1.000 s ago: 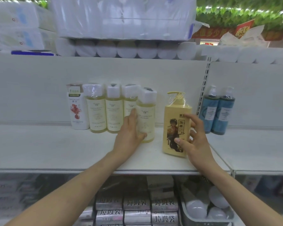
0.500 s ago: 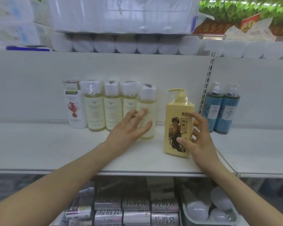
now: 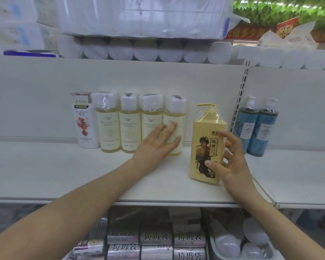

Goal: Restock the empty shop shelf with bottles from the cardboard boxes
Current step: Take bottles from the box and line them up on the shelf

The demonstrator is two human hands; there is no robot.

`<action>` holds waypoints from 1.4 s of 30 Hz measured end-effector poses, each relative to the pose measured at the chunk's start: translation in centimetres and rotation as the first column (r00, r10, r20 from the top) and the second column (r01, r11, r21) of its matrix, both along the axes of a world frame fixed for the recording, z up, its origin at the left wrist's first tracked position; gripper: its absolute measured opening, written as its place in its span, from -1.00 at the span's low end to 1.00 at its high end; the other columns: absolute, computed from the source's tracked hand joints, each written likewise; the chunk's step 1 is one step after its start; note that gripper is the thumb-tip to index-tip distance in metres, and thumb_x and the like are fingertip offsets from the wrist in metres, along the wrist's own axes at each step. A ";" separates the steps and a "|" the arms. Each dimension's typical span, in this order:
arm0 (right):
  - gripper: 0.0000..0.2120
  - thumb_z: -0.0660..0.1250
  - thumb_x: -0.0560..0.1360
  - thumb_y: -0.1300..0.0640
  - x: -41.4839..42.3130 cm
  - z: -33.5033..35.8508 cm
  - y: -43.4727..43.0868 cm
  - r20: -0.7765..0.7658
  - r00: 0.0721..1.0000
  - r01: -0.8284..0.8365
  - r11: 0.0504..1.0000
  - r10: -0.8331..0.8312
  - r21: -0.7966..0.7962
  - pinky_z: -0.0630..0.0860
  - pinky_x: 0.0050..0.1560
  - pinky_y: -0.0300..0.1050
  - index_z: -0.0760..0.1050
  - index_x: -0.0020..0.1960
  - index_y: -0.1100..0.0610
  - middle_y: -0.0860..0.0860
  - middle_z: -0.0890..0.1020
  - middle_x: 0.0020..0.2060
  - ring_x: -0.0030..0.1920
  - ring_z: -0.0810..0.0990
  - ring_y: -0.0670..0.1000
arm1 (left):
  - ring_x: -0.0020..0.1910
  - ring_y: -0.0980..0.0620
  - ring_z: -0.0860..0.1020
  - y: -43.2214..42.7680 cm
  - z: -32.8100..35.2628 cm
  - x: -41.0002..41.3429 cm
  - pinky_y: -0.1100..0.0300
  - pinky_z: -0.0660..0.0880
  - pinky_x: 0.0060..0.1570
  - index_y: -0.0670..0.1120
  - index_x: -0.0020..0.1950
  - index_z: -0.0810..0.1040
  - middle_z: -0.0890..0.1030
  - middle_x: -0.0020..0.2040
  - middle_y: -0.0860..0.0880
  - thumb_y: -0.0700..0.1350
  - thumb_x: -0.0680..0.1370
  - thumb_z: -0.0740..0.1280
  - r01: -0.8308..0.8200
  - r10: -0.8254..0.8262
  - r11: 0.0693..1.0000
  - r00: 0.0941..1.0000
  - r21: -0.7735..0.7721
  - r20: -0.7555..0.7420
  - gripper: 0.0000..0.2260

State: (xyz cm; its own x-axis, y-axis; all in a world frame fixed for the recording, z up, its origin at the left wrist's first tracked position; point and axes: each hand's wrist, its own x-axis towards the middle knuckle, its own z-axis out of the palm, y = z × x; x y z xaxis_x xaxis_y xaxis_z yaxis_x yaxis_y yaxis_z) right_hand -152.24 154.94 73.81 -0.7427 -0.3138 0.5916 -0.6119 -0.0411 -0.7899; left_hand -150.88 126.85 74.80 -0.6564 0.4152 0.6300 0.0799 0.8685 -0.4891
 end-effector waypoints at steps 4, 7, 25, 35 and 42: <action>-0.16 0.49 0.49 0.46 0.2 -0.1 0.0 0.001 1.000 0.001 1.000 -0.001 0.001 0.71 0.11 -0.02 0.35 0.48 -0.30 -0.28 0.49 0.32 0.27 0.62 -0.10 | 0.40 -0.37 0.45 0.2 -0.2 -0.6 -0.22 0.53 0.35 -0.06 0.53 0.53 0.38 0.59 -0.30 -0.20 0.46 0.57 0.030 -0.032 0.975 0.999 0.222 0.008 -0.37; -0.17 0.49 0.50 0.44 0.4 0.0 0.1 -0.002 1.000 0.011 1.000 -0.011 0.010 0.70 0.12 -0.08 0.34 0.48 -0.30 -0.31 0.47 0.33 0.28 0.60 -0.14 | 0.43 -0.36 0.39 0.6 0.4 -0.8 -0.21 0.49 0.37 -0.13 0.56 0.50 0.33 0.59 -0.34 -0.13 0.38 0.68 0.074 -0.068 0.907 0.997 0.415 -0.029 -0.22; -0.17 0.48 0.49 0.46 2.0 0.6 0.2 -0.016 1.000 0.019 1.000 -0.019 -0.005 0.69 0.09 -0.15 0.39 0.41 -0.36 -0.30 0.46 0.36 0.27 0.60 -0.16 | 0.58 -0.34 0.29 2.7 1.2 -0.2 -0.17 0.32 0.58 -0.20 0.63 0.35 0.21 0.66 -0.32 -0.11 0.52 0.58 0.001 -0.043 0.863 0.996 0.504 0.072 -0.26; -0.21 0.48 0.50 0.47 4.4 2.1 -2.7 -0.036 0.993 -0.113 0.993 0.111 -0.039 0.66 0.06 -0.23 0.35 0.49 -0.18 -0.38 0.52 0.28 0.25 0.64 -0.15 | 0.32 0.10 0.64 3.8 3.0 8.9 -0.10 0.57 0.37 0.14 0.49 0.51 0.66 0.34 0.15 0.29 0.55 0.47 -0.092 -0.640 0.134 0.752 0.987 0.157 -0.44; -0.21 0.46 0.53 0.43 7.2 2.3 -8.9 -0.037 0.958 -0.287 0.958 0.286 -0.016 0.68 0.06 -0.18 0.29 0.51 -0.23 -0.30 0.52 0.30 0.26 0.64 -0.12 | 0.20 0.01 0.72 0.5 4.2 13.5 -0.12 0.64 0.28 0.07 0.37 0.58 0.72 0.22 0.08 0.09 0.40 0.66 -0.061 -0.513 -0.078 0.858 0.995 0.012 -0.42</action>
State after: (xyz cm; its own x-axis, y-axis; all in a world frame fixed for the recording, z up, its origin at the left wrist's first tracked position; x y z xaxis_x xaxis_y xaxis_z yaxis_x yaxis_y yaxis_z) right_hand -145.07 146.02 76.10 -0.6027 -0.4975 0.6239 -0.5988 -0.2348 -0.7657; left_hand -137.41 127.35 78.97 -0.9095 -0.2343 0.3434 0.2650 0.3098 0.9131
